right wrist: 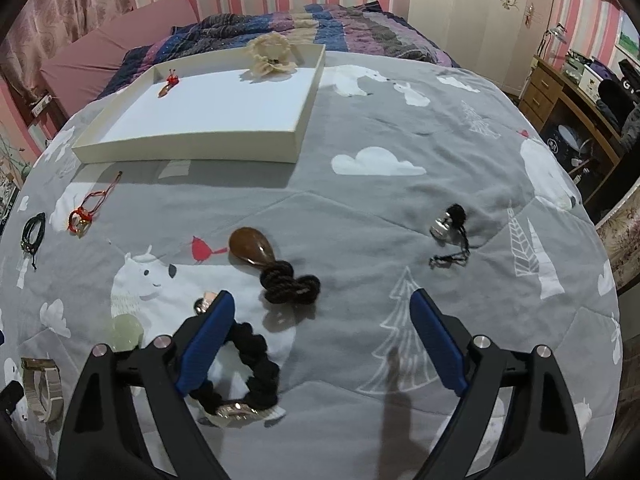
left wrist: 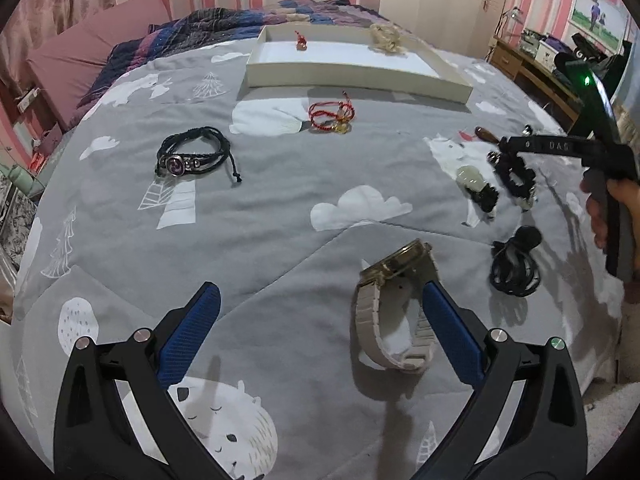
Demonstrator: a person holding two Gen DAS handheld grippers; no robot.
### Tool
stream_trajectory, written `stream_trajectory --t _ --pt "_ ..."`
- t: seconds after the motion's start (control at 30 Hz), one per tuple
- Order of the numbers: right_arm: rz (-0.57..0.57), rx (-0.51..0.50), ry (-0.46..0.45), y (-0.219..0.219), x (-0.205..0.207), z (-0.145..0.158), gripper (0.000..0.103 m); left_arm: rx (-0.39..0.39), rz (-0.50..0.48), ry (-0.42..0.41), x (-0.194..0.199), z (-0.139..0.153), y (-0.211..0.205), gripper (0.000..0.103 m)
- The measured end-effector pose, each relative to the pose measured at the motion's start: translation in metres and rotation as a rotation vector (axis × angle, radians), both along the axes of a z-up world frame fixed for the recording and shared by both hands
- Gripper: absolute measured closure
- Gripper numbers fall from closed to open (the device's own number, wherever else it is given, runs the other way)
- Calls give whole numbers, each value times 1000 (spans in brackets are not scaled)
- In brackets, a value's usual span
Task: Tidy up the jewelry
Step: 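Grasp the silver watch with left tool while right tool grasps brown hair tie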
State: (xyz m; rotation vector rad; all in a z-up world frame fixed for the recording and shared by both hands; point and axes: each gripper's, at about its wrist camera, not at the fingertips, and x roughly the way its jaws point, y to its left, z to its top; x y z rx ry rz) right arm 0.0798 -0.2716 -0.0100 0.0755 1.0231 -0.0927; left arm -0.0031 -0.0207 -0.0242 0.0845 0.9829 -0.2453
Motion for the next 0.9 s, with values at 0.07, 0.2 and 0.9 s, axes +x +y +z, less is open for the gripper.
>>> stream_trajectory --t 0.07,0.2,0.9 --pt "10 18 16 1 5 -3 33 -15 -11 21 4 -4 -1 16" --pt "19 26 33 3 11 -9 41 -13 -27 55 8 -13 -6 31" --pt "44 52 43 4 14 -15 68 4 -63 83 13 -22 -15 57"
